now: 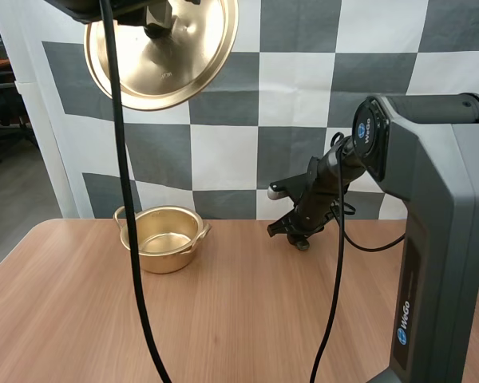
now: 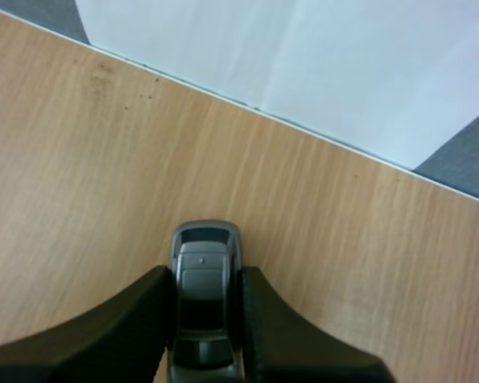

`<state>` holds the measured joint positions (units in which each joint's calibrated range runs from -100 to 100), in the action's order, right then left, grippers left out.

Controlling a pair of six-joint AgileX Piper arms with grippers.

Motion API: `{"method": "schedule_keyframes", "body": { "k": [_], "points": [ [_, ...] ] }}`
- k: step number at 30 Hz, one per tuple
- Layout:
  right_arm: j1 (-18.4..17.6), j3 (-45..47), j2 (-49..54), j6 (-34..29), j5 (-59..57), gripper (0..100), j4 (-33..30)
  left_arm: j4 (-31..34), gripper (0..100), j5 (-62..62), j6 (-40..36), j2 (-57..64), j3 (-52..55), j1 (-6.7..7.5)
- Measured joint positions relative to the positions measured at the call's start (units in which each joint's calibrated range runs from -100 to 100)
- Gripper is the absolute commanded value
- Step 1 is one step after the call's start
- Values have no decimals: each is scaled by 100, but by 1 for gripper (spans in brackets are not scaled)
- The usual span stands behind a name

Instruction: Open the pot, put the car inside, and close it

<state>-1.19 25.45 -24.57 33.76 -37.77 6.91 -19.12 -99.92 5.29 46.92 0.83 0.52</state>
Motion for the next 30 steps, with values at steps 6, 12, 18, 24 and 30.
{"method": "schedule_keyframes", "body": {
  "k": [6,12,18,24,30],
  "points": [
    [11,-24,70,11,-49,0,-40,0,0,0,0,0,0,0],
    [11,-544,638,20,-943,0,-40,0,0,0,0,56,0,0],
    [11,-1134,1640,577,-2073,0,347,118,0,0,22,460,0,0],
    [11,-1318,2437,1428,-3634,0,1285,563,0,0,35,1172,0,0],
    [-26,-1318,2575,1852,-4939,0,2280,651,0,0,-15,1936,0,0]
  ]
}}
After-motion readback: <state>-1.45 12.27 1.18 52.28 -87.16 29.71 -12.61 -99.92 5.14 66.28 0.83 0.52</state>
